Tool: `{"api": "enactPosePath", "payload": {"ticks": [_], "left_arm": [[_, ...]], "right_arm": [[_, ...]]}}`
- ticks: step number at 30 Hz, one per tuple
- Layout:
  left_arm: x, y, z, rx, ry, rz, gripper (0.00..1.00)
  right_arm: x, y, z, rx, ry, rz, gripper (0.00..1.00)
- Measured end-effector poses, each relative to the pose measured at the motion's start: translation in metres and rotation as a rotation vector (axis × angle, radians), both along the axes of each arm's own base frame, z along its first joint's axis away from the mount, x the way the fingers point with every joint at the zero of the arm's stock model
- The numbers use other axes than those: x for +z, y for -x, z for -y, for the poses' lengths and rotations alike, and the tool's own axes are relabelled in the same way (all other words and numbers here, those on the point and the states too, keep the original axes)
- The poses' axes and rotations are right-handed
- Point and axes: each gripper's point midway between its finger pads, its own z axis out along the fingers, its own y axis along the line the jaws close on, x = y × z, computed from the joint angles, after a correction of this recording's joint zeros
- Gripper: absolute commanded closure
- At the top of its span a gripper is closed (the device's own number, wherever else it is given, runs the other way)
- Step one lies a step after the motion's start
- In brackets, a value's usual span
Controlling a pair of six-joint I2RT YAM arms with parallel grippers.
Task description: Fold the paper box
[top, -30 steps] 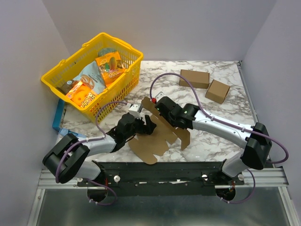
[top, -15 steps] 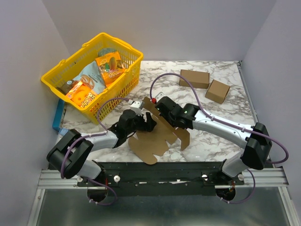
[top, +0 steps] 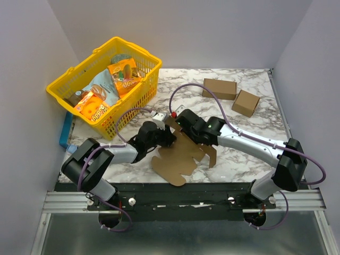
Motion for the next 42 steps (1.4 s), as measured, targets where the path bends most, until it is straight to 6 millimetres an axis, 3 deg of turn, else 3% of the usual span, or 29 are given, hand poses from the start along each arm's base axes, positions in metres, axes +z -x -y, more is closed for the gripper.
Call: {"api": "enactPosePath", "payload": {"ticks": [4,15,22,24,28,29,32,38,42], "left_arm": [[-0.004,0.002,0.002,-0.013,-0.014,0.002,0.68],[-0.004,0.03,0.033,-0.05,-0.077,0.069,0.68],[-0.003,0.033,0.043,-0.018,-0.068,0.077,0.67],[-0.006,0.033,0.043,-0.01,-0.062,0.067,0.61],[-0.007,0.036,0.038,0.002,-0.062,0.058,0.35],[-0.004,0.037,0.036,0.005,-0.061,0.066,0.25],[0.02,0.039,0.028,0.008,-0.042,0.114,0.14],[0.079,0.039,0.004,0.0,0.014,0.293,0.09],[0.099,0.032,-0.012,0.007,0.039,0.354,0.11]], "right_arm": [[-0.001,0.001,0.001,0.002,0.009,-0.006,0.99],[-0.009,0.001,0.0,-0.014,0.028,-0.033,0.99],[-0.011,0.001,0.0,-0.03,0.027,-0.034,0.99],[-0.012,0.001,0.001,-0.034,0.031,-0.033,0.99],[-0.015,0.001,0.003,-0.038,0.038,-0.029,0.99],[-0.014,0.0,0.003,-0.038,0.038,-0.025,0.99],[-0.013,0.001,0.005,-0.035,0.032,-0.017,0.99],[-0.004,0.001,0.002,-0.008,-0.012,0.009,0.99],[-0.003,0.001,-0.003,0.022,-0.032,0.012,0.99]]}}
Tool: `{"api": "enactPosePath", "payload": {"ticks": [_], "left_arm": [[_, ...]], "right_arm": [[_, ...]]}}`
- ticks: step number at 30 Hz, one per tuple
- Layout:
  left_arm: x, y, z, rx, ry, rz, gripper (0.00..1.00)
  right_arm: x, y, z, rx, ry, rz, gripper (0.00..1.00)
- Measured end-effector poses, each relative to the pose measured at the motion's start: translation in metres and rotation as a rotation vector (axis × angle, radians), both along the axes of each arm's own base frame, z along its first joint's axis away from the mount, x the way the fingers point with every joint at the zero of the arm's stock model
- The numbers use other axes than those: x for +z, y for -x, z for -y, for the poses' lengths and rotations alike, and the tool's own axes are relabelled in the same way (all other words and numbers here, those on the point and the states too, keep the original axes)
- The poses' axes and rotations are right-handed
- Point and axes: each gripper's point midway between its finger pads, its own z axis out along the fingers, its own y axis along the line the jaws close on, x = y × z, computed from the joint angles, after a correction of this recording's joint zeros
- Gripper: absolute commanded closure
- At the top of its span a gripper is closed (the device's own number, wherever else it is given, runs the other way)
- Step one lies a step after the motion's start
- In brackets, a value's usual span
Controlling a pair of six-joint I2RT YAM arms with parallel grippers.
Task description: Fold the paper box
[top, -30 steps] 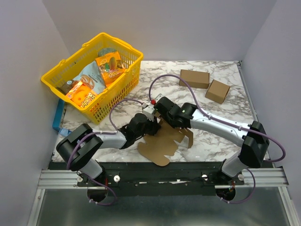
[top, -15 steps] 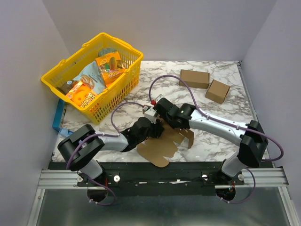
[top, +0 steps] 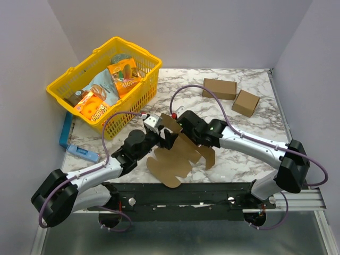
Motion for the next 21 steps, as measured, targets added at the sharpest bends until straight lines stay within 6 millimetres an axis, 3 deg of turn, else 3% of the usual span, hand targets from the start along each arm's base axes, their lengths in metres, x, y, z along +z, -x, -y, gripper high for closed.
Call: {"api": "enactPosePath", "payload": {"ticks": [5,10,21], "left_arm": [[0.01,-0.007,-0.003,-0.029,0.029,0.02,0.18],[0.014,-0.021,-0.006,-0.003,0.029,0.004,0.05],[-0.008,-0.033,-0.055,0.162,0.025,-0.078,0.01]], "right_arm": [[-0.005,0.0,-0.002,0.029,-0.002,0.003,0.99],[-0.011,-0.001,0.0,0.05,0.019,0.009,0.99],[-0.015,-0.02,0.014,0.085,0.156,0.118,0.99]]}}
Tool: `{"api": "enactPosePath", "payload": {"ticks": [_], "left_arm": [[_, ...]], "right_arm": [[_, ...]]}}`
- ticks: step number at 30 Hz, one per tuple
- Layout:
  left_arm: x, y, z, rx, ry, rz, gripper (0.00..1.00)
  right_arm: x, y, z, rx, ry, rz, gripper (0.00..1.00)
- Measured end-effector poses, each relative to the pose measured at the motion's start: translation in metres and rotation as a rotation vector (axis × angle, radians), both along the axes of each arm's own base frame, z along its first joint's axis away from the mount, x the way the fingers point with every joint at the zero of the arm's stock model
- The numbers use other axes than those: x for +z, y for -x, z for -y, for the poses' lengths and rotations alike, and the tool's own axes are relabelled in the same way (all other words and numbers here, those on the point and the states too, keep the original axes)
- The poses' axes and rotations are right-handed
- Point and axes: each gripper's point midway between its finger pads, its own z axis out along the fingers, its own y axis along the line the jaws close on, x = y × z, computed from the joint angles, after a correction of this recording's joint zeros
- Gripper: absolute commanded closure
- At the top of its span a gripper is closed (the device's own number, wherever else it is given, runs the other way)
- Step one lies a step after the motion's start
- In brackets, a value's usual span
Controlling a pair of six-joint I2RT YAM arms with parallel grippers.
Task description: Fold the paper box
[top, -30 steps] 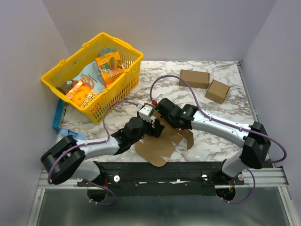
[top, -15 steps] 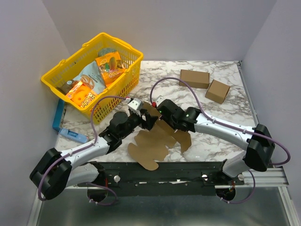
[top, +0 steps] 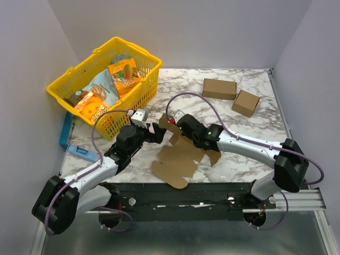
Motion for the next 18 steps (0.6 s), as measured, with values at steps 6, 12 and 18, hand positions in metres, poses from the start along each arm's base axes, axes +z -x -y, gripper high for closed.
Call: {"api": "enactPosePath", "payload": {"ticks": [6,12,18], "left_arm": [[-0.014,0.003,-0.004,-0.013,-0.023,-0.025,0.01],[-0.031,-0.003,-0.007,-0.049,-0.093,-0.033,0.01],[-0.025,-0.011,-0.006,-0.1,-0.14,0.022,0.01]], "right_arm": [[0.014,-0.019,-0.004,0.074,0.07,0.106,0.99],[0.008,-0.027,-0.006,0.173,0.151,0.152,0.99],[0.002,-0.028,-0.004,0.224,0.205,0.164,0.99]]}}
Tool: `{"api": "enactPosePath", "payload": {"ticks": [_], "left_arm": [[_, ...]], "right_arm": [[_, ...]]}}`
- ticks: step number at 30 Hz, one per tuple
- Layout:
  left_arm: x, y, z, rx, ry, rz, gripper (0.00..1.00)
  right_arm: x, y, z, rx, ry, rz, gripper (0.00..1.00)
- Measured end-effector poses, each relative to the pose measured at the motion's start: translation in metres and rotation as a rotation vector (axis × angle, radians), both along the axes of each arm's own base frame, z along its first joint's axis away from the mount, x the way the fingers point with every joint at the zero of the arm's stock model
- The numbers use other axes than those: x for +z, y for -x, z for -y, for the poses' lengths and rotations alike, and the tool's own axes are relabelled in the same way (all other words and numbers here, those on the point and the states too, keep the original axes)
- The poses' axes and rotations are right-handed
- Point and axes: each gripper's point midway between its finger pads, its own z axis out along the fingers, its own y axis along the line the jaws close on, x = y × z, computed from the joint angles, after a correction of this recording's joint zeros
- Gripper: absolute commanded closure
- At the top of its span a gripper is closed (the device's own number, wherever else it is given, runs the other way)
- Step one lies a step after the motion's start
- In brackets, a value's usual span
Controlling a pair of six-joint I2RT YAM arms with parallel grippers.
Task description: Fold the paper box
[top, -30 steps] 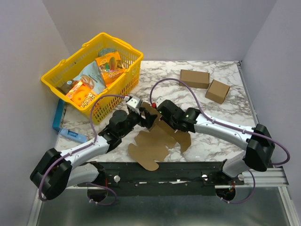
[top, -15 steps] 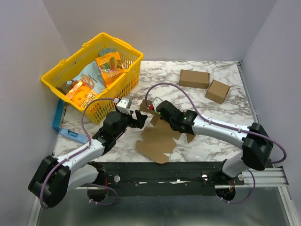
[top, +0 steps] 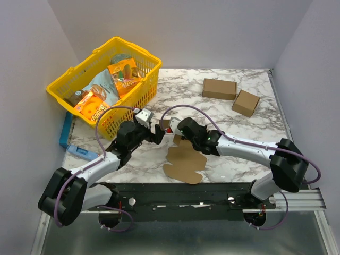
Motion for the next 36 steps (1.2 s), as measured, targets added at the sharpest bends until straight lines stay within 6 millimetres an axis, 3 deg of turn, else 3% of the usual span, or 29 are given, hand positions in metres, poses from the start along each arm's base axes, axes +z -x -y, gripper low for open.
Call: {"api": "enactPosePath", "payload": {"ticks": [4,12,26,28,29,32,36], "left_arm": [[0.008,0.0,0.01,-0.077,-0.02,0.061,0.01],[-0.006,-0.008,0.034,-0.219,-0.069,0.043,0.03],[-0.025,-0.024,0.042,-0.238,-0.114,0.025,0.09],[-0.027,-0.026,0.043,-0.239,-0.119,0.025,0.13],[-0.027,-0.027,0.043,-0.24,-0.121,0.025,0.24],[-0.03,-0.029,0.044,-0.24,-0.125,0.023,0.41],[-0.03,-0.03,0.044,-0.235,-0.124,0.03,0.55]], "right_arm": [[-0.003,0.0,0.001,0.014,0.014,0.005,0.99],[-0.005,-0.002,-0.001,0.027,0.015,0.019,0.99],[-0.003,-0.003,0.002,0.023,0.003,0.035,0.99],[-0.001,-0.003,0.001,0.025,-0.006,0.041,0.99],[0.0,-0.004,0.001,0.024,-0.009,0.043,0.99],[0.002,-0.004,0.0,0.025,-0.017,0.048,0.99],[0.003,-0.004,0.0,0.024,-0.018,0.05,0.96]]}}
